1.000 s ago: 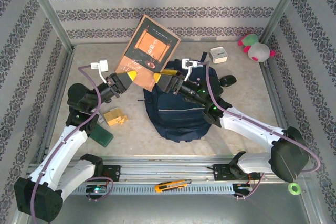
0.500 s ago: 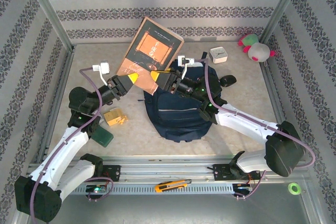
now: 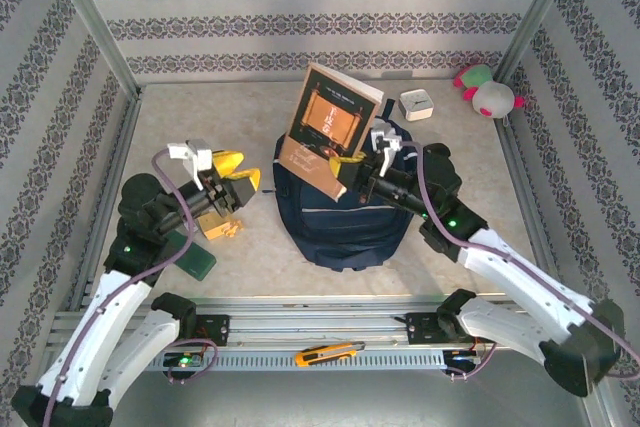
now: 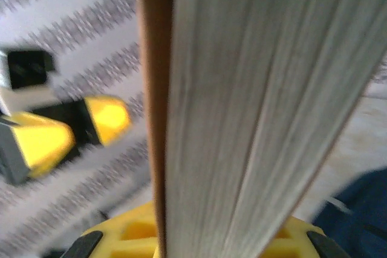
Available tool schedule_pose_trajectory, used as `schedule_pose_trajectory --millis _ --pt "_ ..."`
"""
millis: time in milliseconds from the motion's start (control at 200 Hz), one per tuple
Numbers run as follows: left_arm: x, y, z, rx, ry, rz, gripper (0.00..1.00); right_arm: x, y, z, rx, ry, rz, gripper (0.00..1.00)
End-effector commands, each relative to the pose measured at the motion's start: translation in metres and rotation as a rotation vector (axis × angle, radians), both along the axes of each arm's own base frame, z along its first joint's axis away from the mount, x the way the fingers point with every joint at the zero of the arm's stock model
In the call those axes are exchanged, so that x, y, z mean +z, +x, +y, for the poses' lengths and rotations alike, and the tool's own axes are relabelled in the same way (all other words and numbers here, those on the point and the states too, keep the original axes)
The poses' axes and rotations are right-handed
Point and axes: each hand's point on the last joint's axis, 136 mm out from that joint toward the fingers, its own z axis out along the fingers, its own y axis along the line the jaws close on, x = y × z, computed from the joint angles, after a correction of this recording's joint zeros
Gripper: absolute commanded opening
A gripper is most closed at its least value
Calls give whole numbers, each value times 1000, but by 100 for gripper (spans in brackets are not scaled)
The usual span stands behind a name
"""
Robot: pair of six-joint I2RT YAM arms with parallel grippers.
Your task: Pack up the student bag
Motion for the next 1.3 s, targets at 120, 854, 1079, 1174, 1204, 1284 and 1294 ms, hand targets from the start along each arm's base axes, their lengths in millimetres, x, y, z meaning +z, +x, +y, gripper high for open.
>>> schedule_pose_trajectory --millis 120,854,1079,1174,1204,1284,1294 --pt "-54 -36 -4 -195 512 -109 71 -80 -45 -27 155 -533 -241 0" --pt "-103 -50 -56 -510 765 -202 82 -133 -78 -3 508 -857 -329 0" --pt "-103 -52 -80 -580 707 -219 58 -119 -76 7 500 -797 -346 0" --pt "-94 -51 -84 -556 659 -240 29 -109 -72 7 475 -774 -352 0" --pt "-90 -50 -84 -542 641 -251 20 -105 -70 6 461 -764 -350 3" --pt "-78 -51 -83 -504 591 -279 5 -95 -63 -3 400 -732 -343 28" --pt "-77 -51 -83 -499 585 -280 4 -93 -62 -5 390 -727 -344 31"
